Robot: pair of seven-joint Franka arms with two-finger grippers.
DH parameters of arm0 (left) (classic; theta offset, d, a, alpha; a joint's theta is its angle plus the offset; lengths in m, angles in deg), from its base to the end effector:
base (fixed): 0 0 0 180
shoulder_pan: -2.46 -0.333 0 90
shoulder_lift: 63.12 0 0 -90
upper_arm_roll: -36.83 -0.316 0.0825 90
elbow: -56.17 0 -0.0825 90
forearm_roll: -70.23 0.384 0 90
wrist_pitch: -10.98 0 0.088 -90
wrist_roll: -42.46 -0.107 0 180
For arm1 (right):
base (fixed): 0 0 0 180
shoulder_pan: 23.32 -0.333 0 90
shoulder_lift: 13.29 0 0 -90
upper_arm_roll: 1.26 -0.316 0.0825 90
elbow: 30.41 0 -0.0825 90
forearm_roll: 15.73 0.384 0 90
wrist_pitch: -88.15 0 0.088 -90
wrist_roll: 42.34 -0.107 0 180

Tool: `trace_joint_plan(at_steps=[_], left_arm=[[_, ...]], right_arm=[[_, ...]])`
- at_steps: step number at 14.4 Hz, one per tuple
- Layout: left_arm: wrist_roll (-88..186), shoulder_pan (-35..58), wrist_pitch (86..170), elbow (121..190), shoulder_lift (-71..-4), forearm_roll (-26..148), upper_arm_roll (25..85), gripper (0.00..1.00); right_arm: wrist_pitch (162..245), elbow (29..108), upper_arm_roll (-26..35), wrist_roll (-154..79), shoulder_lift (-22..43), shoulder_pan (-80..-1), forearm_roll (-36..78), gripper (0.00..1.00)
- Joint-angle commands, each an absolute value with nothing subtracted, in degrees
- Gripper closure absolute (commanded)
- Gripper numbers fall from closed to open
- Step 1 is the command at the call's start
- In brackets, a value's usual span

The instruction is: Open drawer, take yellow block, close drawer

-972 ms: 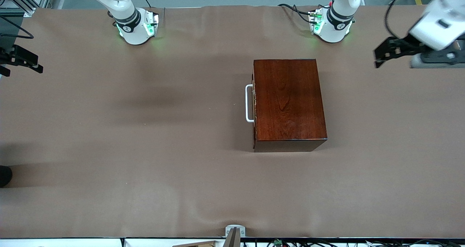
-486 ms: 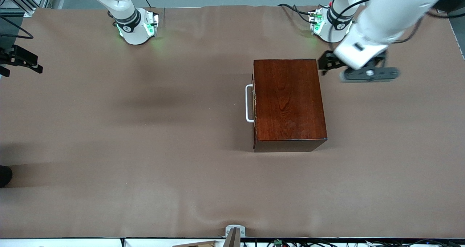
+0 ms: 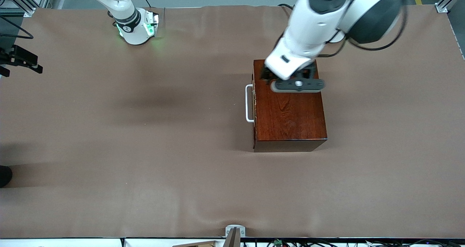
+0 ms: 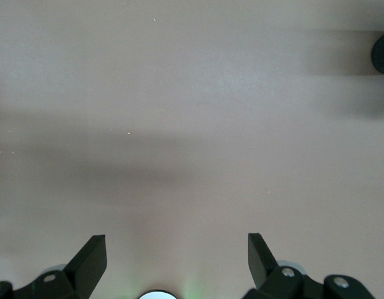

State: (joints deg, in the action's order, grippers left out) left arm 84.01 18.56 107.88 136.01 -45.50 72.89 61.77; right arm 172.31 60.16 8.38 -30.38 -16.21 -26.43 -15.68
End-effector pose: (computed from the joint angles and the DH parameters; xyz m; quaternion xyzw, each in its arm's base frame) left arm 0.5163 -0.3912 0.5487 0.9991 0.0115 -0.0200 0.0367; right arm 0.5244 -0.0624 0.6384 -0.9984 -0.0476 0.0297 0.0096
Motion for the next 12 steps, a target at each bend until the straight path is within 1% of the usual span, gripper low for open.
trace_joint_plan(at_steps=[1, 3, 5, 6, 10, 12], left_arm=[[91.39, 23.98, 111.16, 130.89, -38.88, 76.1, 61.09, 0.0], [96.23, 27.41, 113.19, 129.13, -35.19, 79.26, 61.09, 0.0], [98.79, 32.15, 115.56, 128.68, -31.58, 83.47, 59.43, 0.0], [99.67, 35.3, 116.7, 128.6, -30.44, 84.54, 57.24, 0.0], [99.77, 47.96, 116.81, 128.51, -26.83, 84.81, 44.5, 0.0], [99.41, 50.53, 116.71, 128.59, -24.9, 84.99, 41.67, 0.0]], right_arm=[[172.44, 60.12, 8.06, -29.77, -16.54, -25.52, -14.94, 0.0], [172.27, 59.68, 8.06, -29.77, -16.19, -25.52, -14.94, 0.0], [172.44, 59.59, 8.14, -29.86, -16.11, -25.52, -14.94, 0.0], [172.44, 59.51, 8.06, -29.78, -16.02, -25.52, -14.94, 0.0], [172.35, 59.24, 8.14, -29.77, -16.02, -25.43, -14.94, 0.0], [172.27, 59.24, 8.14, -29.77, -16.02, -25.43, -14.94, 0.0]])
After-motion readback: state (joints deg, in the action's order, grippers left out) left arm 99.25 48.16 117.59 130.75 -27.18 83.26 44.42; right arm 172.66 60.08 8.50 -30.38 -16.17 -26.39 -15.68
